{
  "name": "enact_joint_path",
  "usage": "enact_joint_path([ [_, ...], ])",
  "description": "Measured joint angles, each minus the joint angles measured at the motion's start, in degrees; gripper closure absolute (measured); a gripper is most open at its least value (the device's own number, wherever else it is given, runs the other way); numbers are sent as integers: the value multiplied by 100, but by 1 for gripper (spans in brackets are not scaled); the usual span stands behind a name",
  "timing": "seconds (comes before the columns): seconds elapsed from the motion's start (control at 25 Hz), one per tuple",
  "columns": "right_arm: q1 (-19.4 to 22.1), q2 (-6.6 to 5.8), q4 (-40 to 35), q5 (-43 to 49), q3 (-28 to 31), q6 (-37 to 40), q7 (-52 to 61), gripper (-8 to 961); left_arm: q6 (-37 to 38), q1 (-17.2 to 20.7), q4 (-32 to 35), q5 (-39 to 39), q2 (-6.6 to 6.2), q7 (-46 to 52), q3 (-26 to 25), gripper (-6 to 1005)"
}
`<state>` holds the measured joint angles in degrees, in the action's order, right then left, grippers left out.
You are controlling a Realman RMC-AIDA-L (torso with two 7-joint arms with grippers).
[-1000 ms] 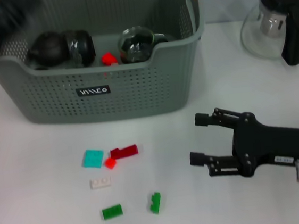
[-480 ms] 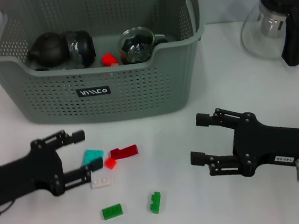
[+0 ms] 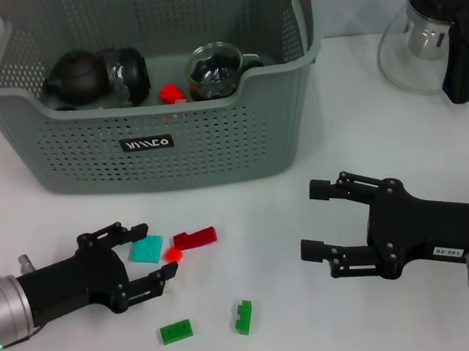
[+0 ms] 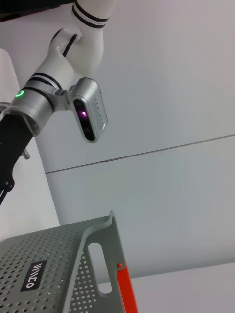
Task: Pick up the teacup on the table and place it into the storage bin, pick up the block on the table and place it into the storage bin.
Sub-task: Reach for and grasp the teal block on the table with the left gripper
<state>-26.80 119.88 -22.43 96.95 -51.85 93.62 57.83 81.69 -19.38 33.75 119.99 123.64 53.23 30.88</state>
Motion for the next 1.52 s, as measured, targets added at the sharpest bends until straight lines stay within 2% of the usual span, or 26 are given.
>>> enact_joint_path([
  [0.16, 12, 0, -4, 0, 0, 14, 0, 44, -119, -3, -58, -21, 38, -356, -50, 249],
  [0.52, 17, -8, 2, 0, 0, 21, 0, 43, -614, -21, -65, -25, 52, -384, -73, 248],
  [1.52, 35, -9, 31, 0, 0, 4, 0, 43, -1065, -124, -334, -99, 69, -626, -16, 255],
])
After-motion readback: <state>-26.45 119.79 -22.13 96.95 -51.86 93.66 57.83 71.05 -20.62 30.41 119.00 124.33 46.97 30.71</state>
